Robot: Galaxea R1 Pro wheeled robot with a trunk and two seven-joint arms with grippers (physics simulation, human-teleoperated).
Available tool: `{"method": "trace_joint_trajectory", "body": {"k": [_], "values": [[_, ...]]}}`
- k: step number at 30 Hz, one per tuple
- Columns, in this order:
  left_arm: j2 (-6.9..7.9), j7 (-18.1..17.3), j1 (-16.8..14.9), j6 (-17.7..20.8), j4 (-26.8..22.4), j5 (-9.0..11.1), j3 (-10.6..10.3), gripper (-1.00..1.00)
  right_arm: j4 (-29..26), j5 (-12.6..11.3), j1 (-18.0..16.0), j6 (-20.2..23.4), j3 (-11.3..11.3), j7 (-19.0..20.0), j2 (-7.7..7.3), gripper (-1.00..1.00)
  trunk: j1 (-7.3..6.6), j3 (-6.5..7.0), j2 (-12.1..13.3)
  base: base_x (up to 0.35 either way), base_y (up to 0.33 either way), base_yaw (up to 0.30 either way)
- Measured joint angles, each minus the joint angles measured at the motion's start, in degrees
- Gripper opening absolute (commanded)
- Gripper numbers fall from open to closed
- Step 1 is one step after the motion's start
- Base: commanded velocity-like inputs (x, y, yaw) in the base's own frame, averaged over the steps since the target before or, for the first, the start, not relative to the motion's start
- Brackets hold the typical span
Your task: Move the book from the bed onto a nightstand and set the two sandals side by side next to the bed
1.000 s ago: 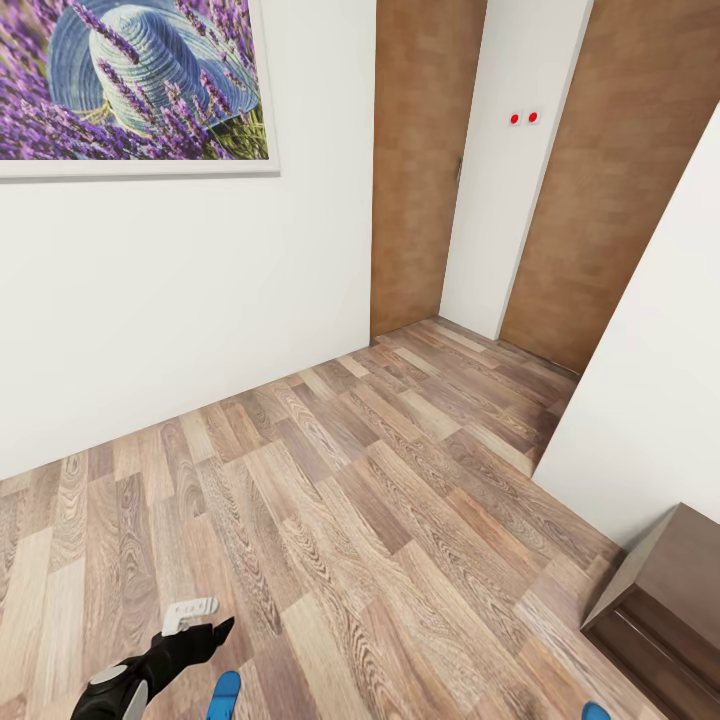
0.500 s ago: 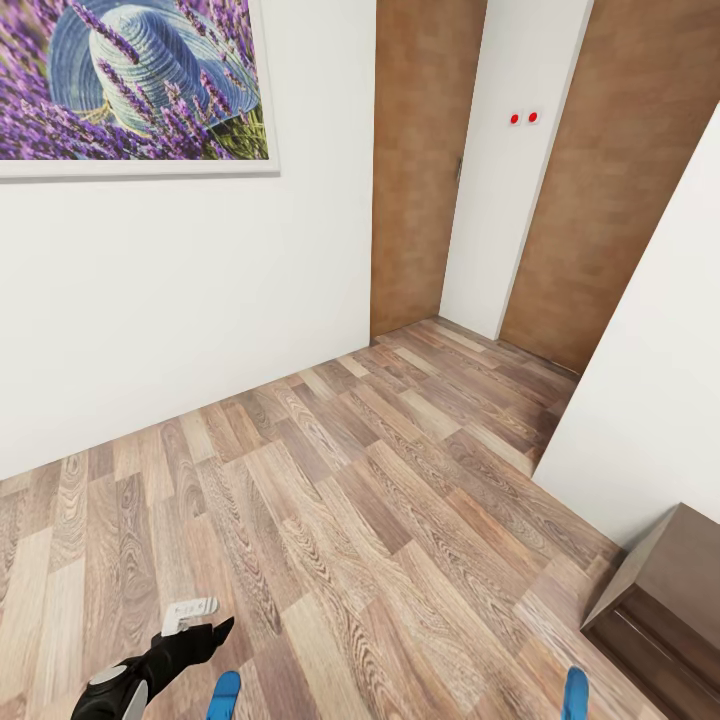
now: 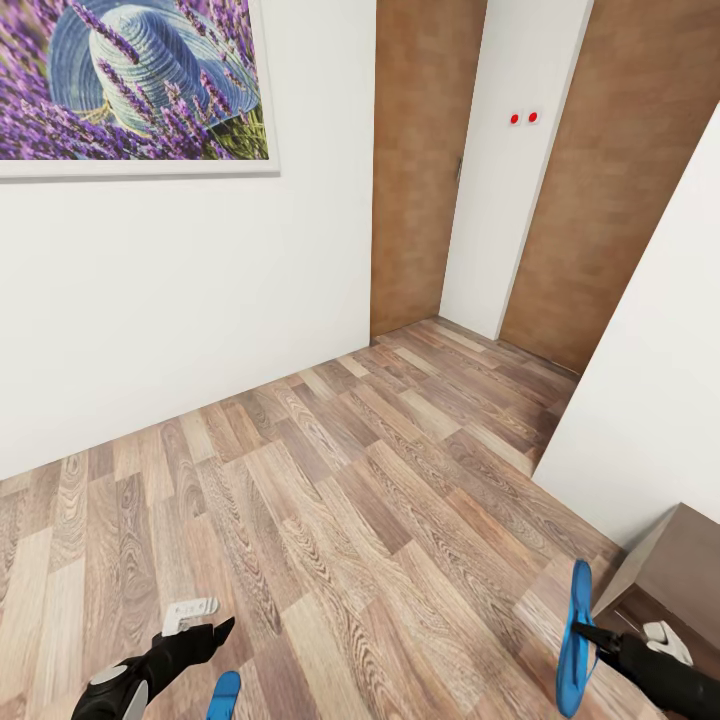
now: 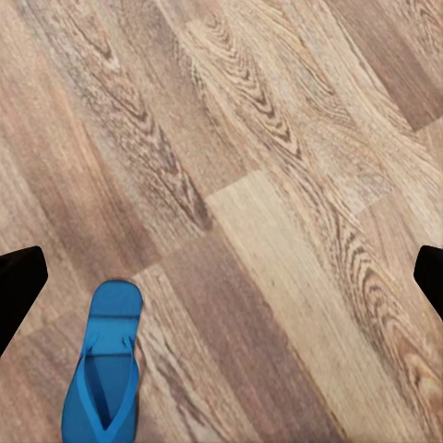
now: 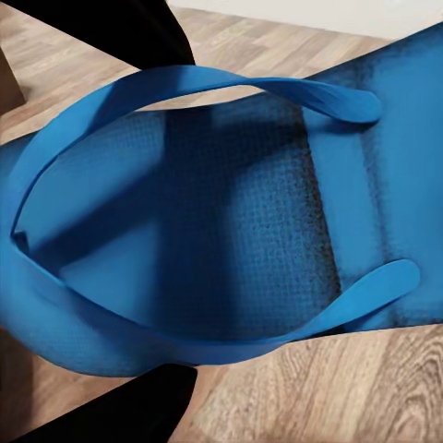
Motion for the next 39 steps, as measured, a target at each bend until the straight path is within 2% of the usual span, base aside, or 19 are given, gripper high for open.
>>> {"method": "trace_joint_trajectory", "body": {"k": [5, 8, 11, 12, 15, 17, 20, 23, 24, 28, 32, 39], "values": [[-0.04, -0.01, 0.00, 0.00, 0.00, 0.00, -0.05, 1.00, -0.61, 0.04, -0.14, 0.24, 0.16, -0.05, 0.12, -1.00, 0.00, 0.00, 0.00, 0.000, 0.000, 0.000], [-0.08, -0.01, 0.00, -0.03, 0.01, 0.00, -0.09, 1.00, -0.46, 0.58, -0.68, 0.13, 0.98, -0.69, 0.67, -1.00, 0.00, 0.00, 0.00, 0.000, 0.000, 0.000], [-0.07, -0.01, -0.01, -0.07, 0.01, 0.00, -0.10, 1.00, 0.57, 0.80, -3.62, -0.28, 3.60, -4.72, 3.35, -1.00, 0.00, 0.00, 0.00, 0.000, 0.000, 0.000], [-0.08, -0.01, -0.01, -0.08, 0.02, -0.01, -0.11, 1.00, 1.27, 0.84, -4.82, -0.38, 4.98, -7.33, 4.71, -1.00, 0.00, 0.00, 0.00, 0.000, 0.000, 0.000], [-0.06, -0.01, -0.01, -0.09, 0.01, 0.00, -0.10, 1.00, 3.11, 1.11, -6.71, -0.83, 8.06, -13.19, 7.27, -1.00, 0.00, 0.00, 0.00, 0.000, 0.000, 0.000], [-0.08, 0.07, 0.00, -0.24, 0.01, -0.09, -0.10, 1.00, 3.82, 0.75, -7.45, -0.83, 9.66, -15.47, 8.20, -1.00, 0.00, 0.00, 0.00, 0.000, 0.000, 0.000], [-0.08, 0.28, 0.00, -0.30, 0.04, -0.27, -0.11, 1.00, 3.85, 0.13, -8.37, -0.49, 10.24, -15.79, 8.47, -1.00, 0.00, 0.00, 0.00, 0.000, 0.000, 0.000], [-0.06, 0.66, 0.00, -0.39, 0.08, -0.52, -0.11, 1.00, 3.54, -0.76, -9.13, -0.13, 10.65, -15.07, 8.60, -1.00, 0.00, 0.00, 0.00, 0.000, 0.000, 0.000], [-0.06, 1.59, 0.00, -0.43, 0.09, -0.72, -0.11, 1.00, 3.45, -2.32, -9.31, 0.20, 10.79, -13.15, 8.60, -1.00, 0.00, 0.00, 0.00, 0.000, 0.000, 0.000], [-0.08, 5.92, 0.00, -0.56, 0.10, -1.03, -0.16, 1.00, 3.40, -5.15, -9.48, 0.49, 10.92, -5.75, 8.54, -1.00, 0.00, 0.00, 0.00, 0.000, 0.000, 0.000], [-0.08, 8.39, 0.00, -1.39, 0.15, -1.10, -0.23, 1.00, 3.45, -5.53, -9.51, 0.26, 10.88, -2.17, 8.38, -1.00, 0.21, -0.17, -0.39, 0.000, 0.000, 0.000], [-0.09, 9.08, 0.00, -2.07, 0.20, -1.11, -0.54, 1.00, 4.16, -5.14, -9.51, -0.30, 10.80, -1.60, 8.14, -1.00, 1.75, -1.43, -3.19, 0.000, 0.000, 0.000]]}}
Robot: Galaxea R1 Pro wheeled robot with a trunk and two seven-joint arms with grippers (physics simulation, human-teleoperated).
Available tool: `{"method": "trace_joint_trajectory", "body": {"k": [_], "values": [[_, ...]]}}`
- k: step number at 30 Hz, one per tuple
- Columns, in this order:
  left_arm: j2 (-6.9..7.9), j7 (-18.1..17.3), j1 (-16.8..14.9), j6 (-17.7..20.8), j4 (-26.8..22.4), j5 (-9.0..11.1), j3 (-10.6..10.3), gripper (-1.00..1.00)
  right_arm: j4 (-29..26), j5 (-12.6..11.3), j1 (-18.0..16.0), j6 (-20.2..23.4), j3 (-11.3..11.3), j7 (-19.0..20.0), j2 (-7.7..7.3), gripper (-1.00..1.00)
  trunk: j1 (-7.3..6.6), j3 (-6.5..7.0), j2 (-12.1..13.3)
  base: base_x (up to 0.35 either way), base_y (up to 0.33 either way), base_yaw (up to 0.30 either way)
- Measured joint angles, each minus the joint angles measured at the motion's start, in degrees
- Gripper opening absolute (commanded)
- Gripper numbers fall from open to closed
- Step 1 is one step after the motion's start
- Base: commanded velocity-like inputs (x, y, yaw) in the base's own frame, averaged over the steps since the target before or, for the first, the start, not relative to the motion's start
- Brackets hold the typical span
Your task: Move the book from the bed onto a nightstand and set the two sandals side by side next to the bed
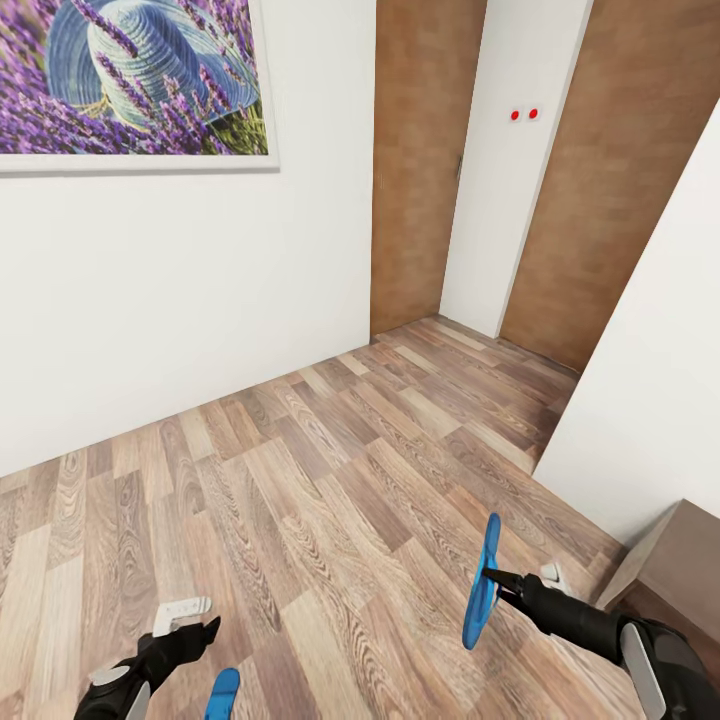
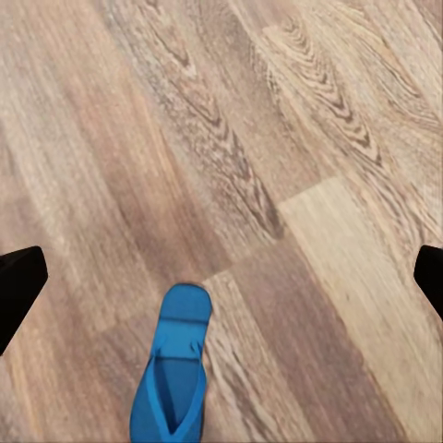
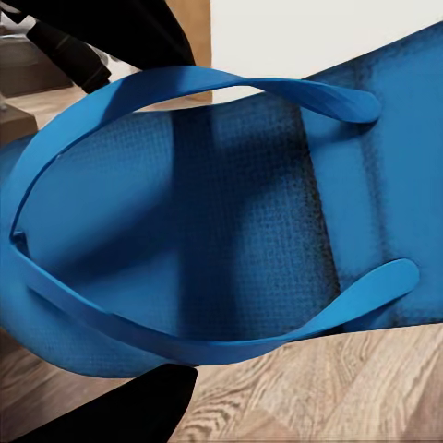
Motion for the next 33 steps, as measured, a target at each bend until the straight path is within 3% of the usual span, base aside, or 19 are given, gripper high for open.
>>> {"method": "trace_joint_trajectory", "body": {"k": [33], "values": [[0.00, 0.02, 0.00, -0.09, 0.06, 0.00, -0.10, 1.00, 0.11, 0.21, 0.00, 0.05, -0.03, -0.18, 0.15, -1.00, 7.25, -5.92, -13.24, 0.000, 0.000, 0.000]]}}
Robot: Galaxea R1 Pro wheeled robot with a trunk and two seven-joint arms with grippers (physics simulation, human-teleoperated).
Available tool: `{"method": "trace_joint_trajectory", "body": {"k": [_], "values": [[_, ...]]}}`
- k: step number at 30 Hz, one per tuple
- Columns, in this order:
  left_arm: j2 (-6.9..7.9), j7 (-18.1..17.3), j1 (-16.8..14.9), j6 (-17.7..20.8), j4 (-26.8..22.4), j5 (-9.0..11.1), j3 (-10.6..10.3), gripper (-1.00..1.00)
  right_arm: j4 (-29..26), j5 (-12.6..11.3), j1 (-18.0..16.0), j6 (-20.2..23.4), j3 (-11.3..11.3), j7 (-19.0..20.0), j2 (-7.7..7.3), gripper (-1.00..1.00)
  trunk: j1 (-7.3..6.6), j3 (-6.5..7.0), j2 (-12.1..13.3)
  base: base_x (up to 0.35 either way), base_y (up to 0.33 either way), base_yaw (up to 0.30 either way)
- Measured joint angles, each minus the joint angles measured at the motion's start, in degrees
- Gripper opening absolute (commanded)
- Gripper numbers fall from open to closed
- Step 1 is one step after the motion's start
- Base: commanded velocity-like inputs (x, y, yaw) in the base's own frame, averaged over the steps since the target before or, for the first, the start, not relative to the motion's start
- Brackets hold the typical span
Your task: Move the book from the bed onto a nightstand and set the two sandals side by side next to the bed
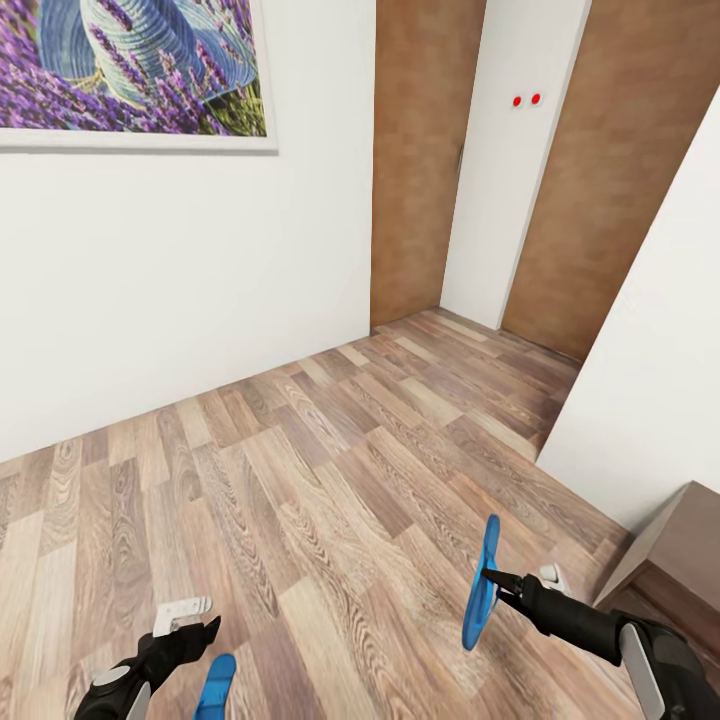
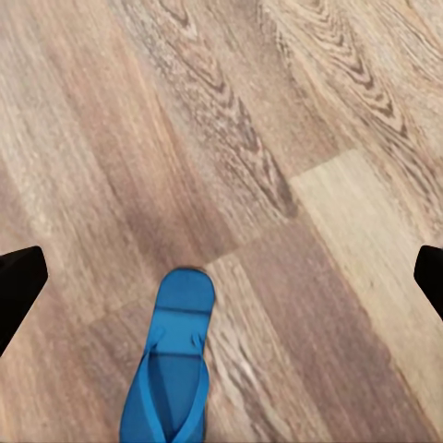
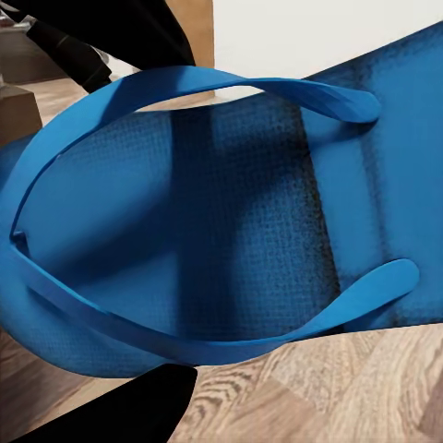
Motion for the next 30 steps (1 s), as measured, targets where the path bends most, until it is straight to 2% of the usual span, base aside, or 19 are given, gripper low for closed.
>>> {"method": "trace_joint_trajectory", "body": {"k": [5, 9, 13, 17, 30], "values": [[0.00, 0.00, 0.00, -0.44, 0.02, 0.03, 0.00, 1.00, 0.01, 0.00, 0.00, 0.01, 0.07, 0.04, 0.16, -1.00, 1.10, -0.90, -2.01, 0.000, 0.000, 0.000], [0.06, 0.11, 0.00, -4.08, 1.43, 0.05, 0.15, 1.00, 0.01, -0.11, 0.00, 0.06, 0.08, 0.04, 0.19, -1.00, 1.10, -0.90, -2.02, 0.000, 0.000, 0.000], [0.15, 0.86, 0.00, -6.11, 2.67, 0.01, 0.22, 1.00, -0.02, -0.07, 0.00, 0.06, 0.08, 0.08, 0.16, -1.00, 1.10, -0.90, -2.02, 0.000, 0.000, 0.000], [0.24, 1.38, 0.00, -6.47, 2.89, 0.04, 0.24, 1.00, -0.05, -0.09, 0.00, 0.07, 0.08, 0.19, -0.02, -1.00, 1.10, -0.90, -2.02, 0.000, 0.000, 0.000], [0.50, 1.48, -0.09, -6.53, 2.70, 0.01, 0.18, 1.00, -0.07, -0.02, 0.00, 0.25, 0.00, 0.31, -0.10, -1.00, 3.95, -3.23, -7.22, 0.000, 0.000, 0.000]]}}
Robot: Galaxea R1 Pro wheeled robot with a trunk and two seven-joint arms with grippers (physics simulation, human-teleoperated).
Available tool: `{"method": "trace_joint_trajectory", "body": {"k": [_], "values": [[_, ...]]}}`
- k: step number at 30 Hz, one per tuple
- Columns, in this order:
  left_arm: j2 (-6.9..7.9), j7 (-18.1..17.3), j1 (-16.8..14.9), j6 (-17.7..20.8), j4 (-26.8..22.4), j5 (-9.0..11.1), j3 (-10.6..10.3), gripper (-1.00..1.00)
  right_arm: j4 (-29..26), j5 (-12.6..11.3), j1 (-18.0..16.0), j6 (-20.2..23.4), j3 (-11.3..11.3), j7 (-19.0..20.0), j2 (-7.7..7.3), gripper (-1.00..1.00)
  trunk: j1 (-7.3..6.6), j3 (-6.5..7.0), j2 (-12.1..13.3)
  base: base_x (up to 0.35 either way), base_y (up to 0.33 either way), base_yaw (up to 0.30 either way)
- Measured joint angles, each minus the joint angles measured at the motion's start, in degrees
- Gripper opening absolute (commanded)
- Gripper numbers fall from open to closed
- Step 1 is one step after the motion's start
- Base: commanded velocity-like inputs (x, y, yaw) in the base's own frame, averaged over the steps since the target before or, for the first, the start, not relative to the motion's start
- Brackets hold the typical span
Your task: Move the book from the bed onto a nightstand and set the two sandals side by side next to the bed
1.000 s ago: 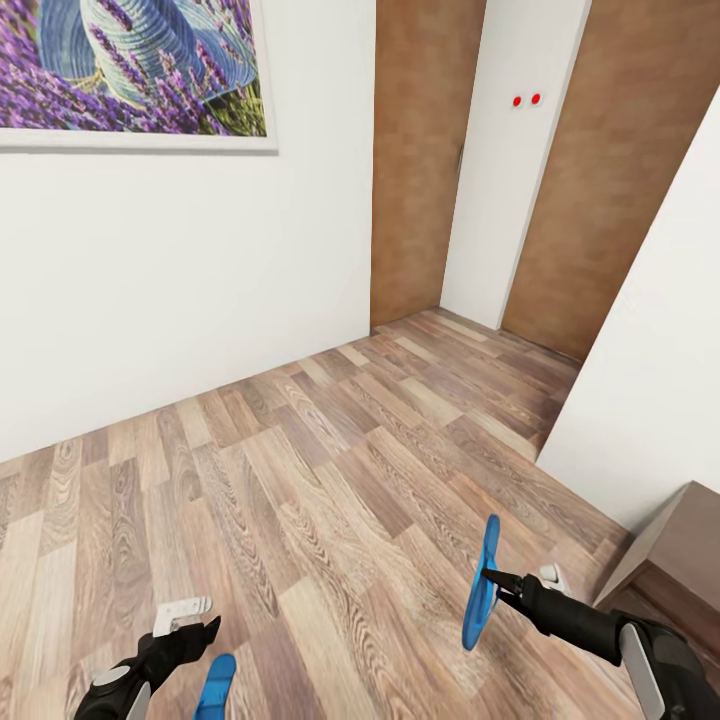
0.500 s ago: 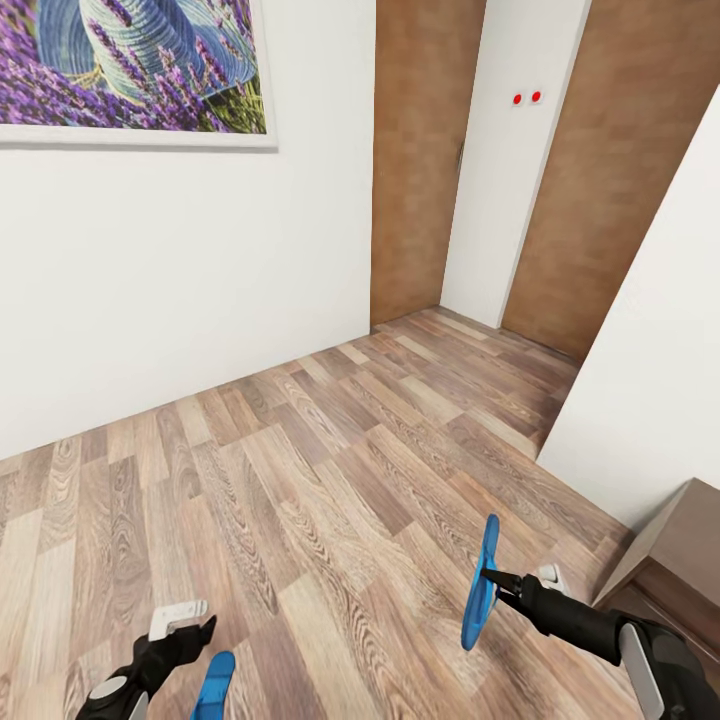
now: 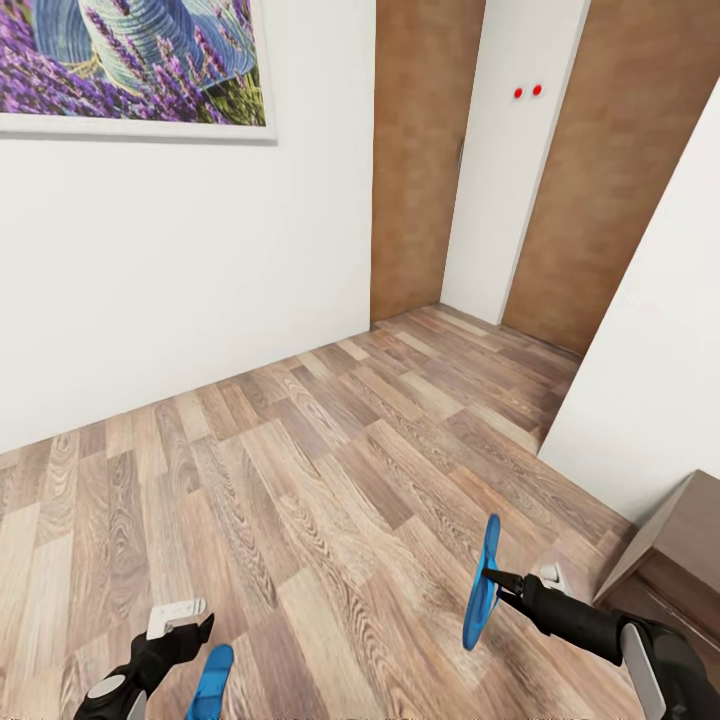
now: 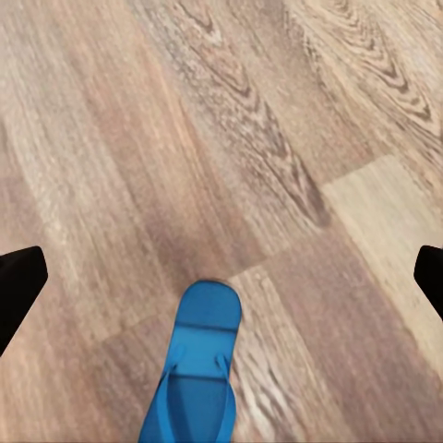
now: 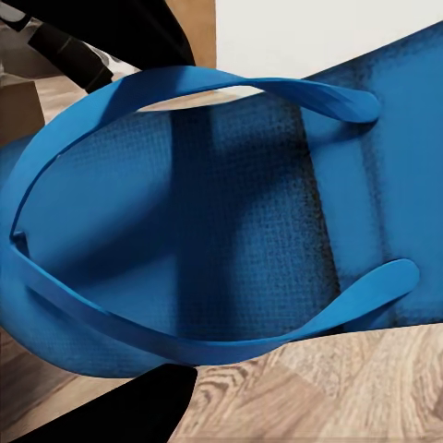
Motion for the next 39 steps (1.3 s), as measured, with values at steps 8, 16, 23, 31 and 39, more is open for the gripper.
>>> {"method": "trace_joint_trajectory", "body": {"k": [8, 16, 23, 31, 39], "values": [[-0.09, -0.08, 0.00, -0.05, 0.20, 0.02, -0.07, 1.00, 0.00, -0.06, 0.00, 0.02, -0.06, -0.01, -0.20, -1.00, 1.76, -1.44, -3.21, 0.000, 0.000, 0.000], [-0.14, -0.05, 0.00, -0.06, 0.30, -0.01, -0.15, 1.00, 0.00, -0.07, 0.00, 0.02, -0.03, -0.03, -0.16, -1.00, 3.52, -2.87, -6.42, 0.000, 0.000, 0.000], [-0.14, -0.05, 0.00, -0.03, 0.31, -0.02, -0.12, 1.00, 0.00, -0.02, 0.00, 0.03, -0.04, -0.08, -0.15, -1.00, 4.28, -4.30, -7.68, 0.000, 0.000, 0.000], [-0.14, -0.06, 0.00, 0.02, 0.31, -0.02, -0.11, 1.00, 0.04, 0.01, 0.00, 0.02, -0.01, -0.10, -0.15, -1.00, 4.49, -6.07, -7.79, 0.000, 0.000, 0.000], [0.10, -1.01, -0.01, 0.09, 0.10, 0.06, -0.06, 1.00, 0.00, 0.01, 0.00, 0.03, 0.00, -0.10, -0.15, -1.00, 4.70, -7.84, -7.90, 0.000, 0.000, 0.000]]}}
